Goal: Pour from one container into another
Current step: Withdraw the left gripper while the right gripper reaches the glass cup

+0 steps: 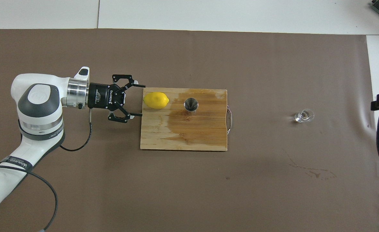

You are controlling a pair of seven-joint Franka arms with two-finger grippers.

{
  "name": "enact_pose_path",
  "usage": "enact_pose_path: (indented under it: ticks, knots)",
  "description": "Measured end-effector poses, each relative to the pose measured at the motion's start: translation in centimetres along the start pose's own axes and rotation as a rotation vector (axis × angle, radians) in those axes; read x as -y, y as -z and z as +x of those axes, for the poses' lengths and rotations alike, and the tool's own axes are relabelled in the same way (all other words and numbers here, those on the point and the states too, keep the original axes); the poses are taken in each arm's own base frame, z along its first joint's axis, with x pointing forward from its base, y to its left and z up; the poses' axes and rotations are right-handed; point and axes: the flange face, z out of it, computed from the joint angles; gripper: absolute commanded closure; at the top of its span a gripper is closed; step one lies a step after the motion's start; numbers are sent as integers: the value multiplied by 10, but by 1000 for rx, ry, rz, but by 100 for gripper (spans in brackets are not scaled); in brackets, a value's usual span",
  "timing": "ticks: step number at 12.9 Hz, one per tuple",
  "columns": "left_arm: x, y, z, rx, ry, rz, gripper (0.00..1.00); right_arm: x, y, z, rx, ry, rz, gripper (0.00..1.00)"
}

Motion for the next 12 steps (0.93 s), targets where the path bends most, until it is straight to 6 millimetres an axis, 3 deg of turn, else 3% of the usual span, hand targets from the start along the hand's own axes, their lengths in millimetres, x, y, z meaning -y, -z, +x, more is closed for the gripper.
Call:
enact_pose_path:
  ticks: [2, 6, 9, 12]
  knots:
    - [-9, 23, -16, -105, -97, 82, 0, 0, -22, -3, -30, 99, 34, 0]
    - [-21, 64, -58, -318, -349, 286, 0, -23, -98, -29, -74, 351, 154, 0]
    - [-27, 93, -75, -451, -615, 477, 0, -60, -150, -39, -161, 597, 247, 0]
    - [-31, 113, -86, -562, -825, 690, 0, -100, -195, -42, -265, 738, 349, 0]
